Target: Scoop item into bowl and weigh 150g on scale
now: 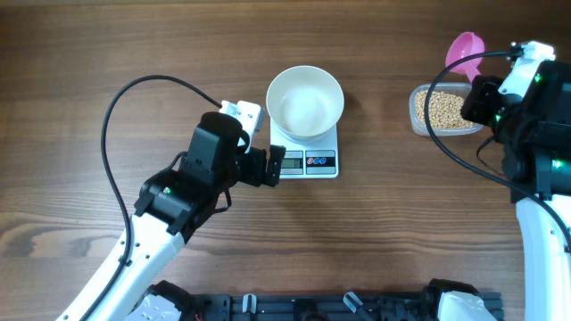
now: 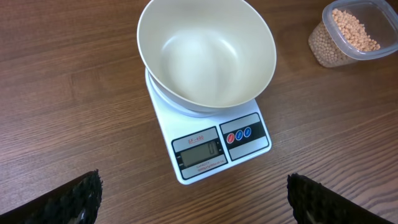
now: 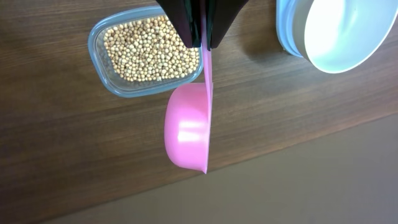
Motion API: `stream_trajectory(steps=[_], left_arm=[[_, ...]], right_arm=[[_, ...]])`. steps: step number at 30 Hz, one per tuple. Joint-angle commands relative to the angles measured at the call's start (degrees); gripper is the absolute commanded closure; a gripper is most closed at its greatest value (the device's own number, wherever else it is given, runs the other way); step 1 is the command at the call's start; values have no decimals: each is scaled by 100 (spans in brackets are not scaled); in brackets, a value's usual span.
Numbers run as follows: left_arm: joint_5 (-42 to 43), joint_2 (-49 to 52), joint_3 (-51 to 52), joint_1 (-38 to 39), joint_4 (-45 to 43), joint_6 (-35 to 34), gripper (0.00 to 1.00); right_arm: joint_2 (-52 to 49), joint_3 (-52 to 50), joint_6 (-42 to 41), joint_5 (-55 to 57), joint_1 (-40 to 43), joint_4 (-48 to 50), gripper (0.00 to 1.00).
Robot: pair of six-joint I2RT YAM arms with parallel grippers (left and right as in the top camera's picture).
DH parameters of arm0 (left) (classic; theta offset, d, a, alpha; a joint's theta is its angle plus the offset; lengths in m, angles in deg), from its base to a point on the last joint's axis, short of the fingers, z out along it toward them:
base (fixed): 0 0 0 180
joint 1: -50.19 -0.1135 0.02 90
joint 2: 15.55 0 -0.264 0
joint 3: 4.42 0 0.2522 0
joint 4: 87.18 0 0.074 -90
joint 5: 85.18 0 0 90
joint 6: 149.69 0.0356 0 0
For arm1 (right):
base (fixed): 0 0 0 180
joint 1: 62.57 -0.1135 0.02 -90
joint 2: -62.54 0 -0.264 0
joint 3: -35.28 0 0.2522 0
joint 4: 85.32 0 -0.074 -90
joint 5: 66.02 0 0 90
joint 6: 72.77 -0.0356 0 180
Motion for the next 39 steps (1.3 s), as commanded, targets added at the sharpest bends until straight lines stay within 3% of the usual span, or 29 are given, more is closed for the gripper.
stream_trajectory(steps=[1,27,39], left_arm=[[94,33,-87,9,17,66,0],[522,33,-87,-247,15,72,0],[223,33,-87,234,63,68,0]], right_arm=[[-4,90,118,-24,2,37,96],[-4,90,118,-4,2,243,96],[-4,90,116,-7,2,334,96]])
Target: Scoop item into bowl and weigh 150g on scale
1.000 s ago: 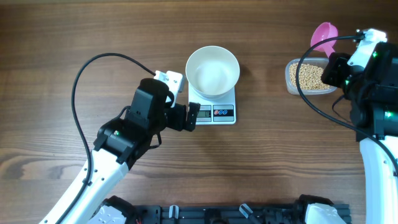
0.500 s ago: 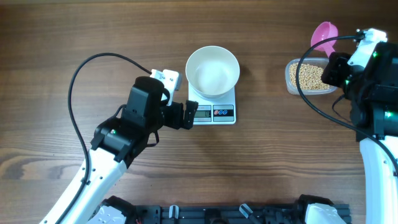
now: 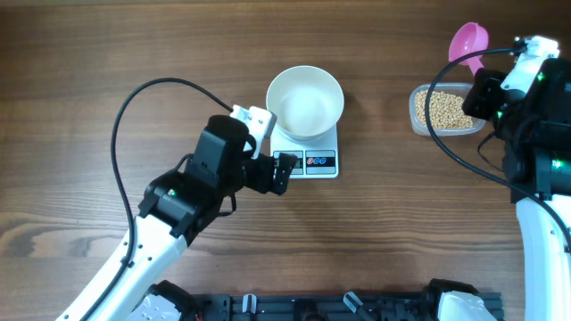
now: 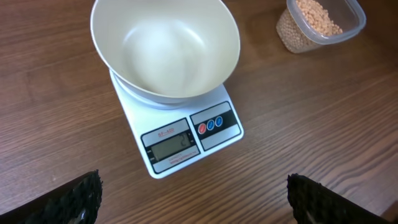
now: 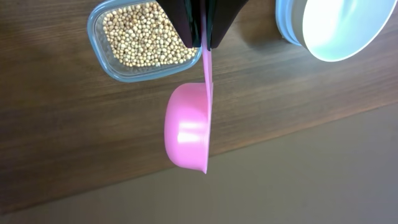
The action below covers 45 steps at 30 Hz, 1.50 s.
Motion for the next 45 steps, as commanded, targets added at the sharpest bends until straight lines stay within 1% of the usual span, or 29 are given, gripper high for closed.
stream_trajectory(steps=[1,4,6,7,15,20,39,45], left_arm=[[-321,33,-87,20,24,68,0],[-507,33,-87,20,24,44,0],[-769,33,-87,20,22,-369,0],[-772,33,-87,22,2,-413,0],[-750,33,-87,26,0,-404,0],[-535,33,-87,26,0,-339,0],[-542,33,-87,26,7,-341,0],[-542,33,-87,26,7,-341,0]], right_arm=[[-4,90,96,-7,2,33,96],[-4,90,96,-7,2,33,96],[-4,90,96,-7,2,28,96],[-4,90,92,-7,2,28,96],[-4,90,94,-7,2,31,96],[-4,90,94,-7,2,31,96],[-4,90,96,-4,2,-35,96],[-4,90,92,-4,2,-229,96]])
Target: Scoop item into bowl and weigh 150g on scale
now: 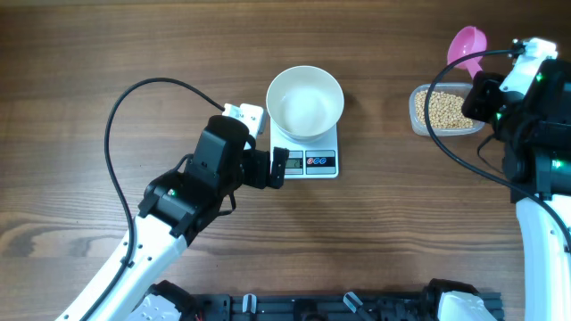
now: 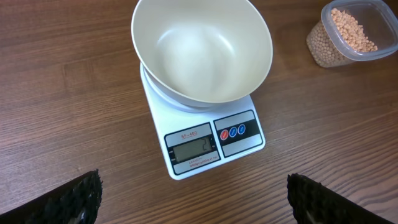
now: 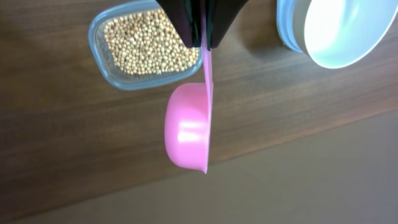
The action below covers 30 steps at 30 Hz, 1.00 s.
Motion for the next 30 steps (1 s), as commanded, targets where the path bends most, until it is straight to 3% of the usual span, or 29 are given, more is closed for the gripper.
stream_trajectory(steps=[1,15,19,30], left_arm=[[50,33,-87,26,-15,9,0],[50,33,-87,26,-15,9,0],[50,33,-87,26,-15,9,0],[50,33,-87,26,-15,9,0]], right_arm=[[-4,90,72,-7,4,-98,96],[-4,90,-144,-446,4,-570,96],[-4,90,-970,-439,4,-741,96],[-4,90,-1742,-426,4,-1351,96]])
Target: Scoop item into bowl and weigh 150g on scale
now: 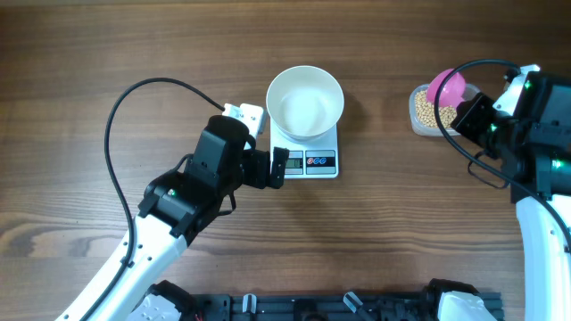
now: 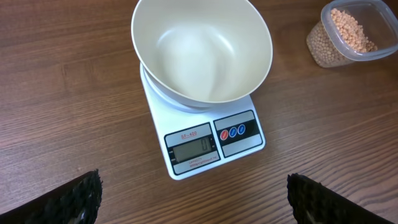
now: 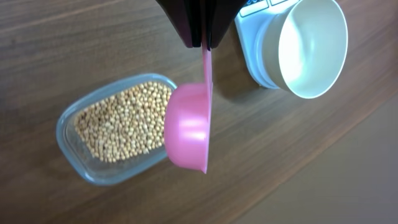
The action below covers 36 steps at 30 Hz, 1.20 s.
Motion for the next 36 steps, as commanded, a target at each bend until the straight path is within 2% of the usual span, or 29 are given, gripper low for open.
stream_trajectory(steps=[1,36], left_arm=[[48,33,-87,26,-17,9,0],[50,33,-87,26,-17,9,0]], right_arm=[[-4,90,-214,-66,2,-70,96],[-4,90,-348,-61,2,-79,96]])
